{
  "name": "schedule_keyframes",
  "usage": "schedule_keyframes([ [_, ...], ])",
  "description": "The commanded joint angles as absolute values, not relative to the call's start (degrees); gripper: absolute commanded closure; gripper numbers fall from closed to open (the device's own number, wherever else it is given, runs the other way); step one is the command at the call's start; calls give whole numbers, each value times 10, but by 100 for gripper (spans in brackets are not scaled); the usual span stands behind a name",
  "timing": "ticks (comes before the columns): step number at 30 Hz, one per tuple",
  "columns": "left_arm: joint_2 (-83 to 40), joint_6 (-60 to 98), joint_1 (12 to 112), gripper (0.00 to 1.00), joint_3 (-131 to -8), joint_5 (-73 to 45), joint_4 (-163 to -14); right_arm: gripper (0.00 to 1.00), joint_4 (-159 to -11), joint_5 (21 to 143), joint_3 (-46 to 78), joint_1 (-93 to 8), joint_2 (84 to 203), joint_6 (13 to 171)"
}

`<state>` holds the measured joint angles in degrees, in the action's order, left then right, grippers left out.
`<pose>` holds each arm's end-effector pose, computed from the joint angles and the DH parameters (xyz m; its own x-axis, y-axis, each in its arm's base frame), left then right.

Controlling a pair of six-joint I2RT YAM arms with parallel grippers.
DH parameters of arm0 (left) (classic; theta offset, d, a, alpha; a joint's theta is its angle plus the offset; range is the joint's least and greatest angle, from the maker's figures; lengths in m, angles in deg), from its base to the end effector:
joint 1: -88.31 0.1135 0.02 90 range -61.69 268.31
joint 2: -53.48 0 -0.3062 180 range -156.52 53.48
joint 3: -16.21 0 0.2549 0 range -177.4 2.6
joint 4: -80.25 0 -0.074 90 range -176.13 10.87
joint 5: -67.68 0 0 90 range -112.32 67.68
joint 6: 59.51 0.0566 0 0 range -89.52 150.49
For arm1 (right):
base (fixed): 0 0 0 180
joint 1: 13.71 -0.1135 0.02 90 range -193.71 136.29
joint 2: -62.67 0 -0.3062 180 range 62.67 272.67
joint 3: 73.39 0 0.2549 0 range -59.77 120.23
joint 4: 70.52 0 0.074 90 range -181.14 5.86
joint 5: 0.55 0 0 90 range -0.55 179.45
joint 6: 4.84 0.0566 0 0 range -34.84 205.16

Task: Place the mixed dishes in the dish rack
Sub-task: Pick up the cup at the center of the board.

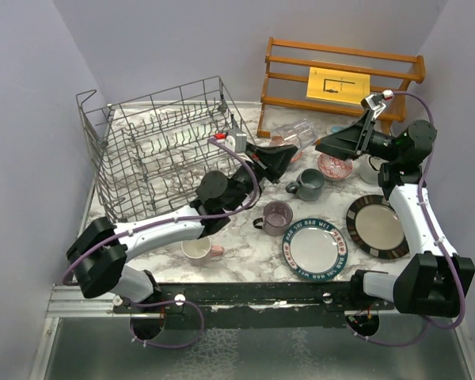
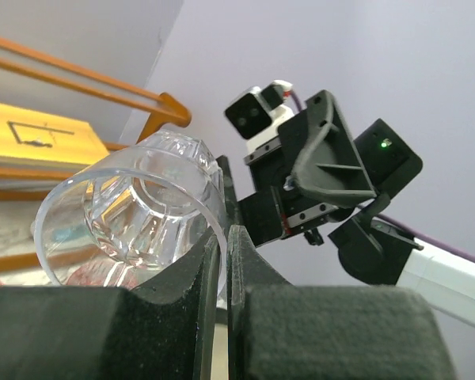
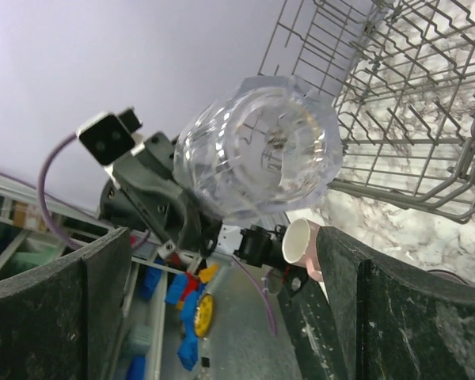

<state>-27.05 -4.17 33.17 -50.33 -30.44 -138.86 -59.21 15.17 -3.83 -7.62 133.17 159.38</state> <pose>0.1979 -0.2701 0.4091 -0.2208 -0.6680 -0.7106 0.7460 0.3536 -0.5642 0.2648 0.0265 0.4140 -0.8297 0.3507 -0.4342 -0.4205 0.1190 0.8995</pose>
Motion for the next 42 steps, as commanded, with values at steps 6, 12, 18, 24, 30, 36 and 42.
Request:
schedule_keyframes([
  [6, -334, 61, 270, 100, -563, -372, -1569, 0, -531, 195, -40, -87, 1331, 1663],
  [12, -350, 66, 253, 100, -561, -386, -1585, 1, -488, 211, -46, -88, 1332, 1701],
  [18, -358, 50, 252, 100, -555, -385, -1592, 6, -450, 214, -58, -91, 1339, 1730],
  [24, -375, 31, 252, 100, -561, -375, -1600, 8, -447, 216, -54, -98, 1345, 1725],
  [30, -387, 22, 251, 100, -562, -373, -1602, 16, -442, 216, -54, -103, 1346, 1719],
  [36, -395, 19, 251, 100, -566, -364, -1600, 15, -437, 216, -55, -106, 1349, 1721],
  [42, -407, 24, 251, 100, -573, -373, -1603, 4, -434, 212, -54, -111, 1345, 1719],
])
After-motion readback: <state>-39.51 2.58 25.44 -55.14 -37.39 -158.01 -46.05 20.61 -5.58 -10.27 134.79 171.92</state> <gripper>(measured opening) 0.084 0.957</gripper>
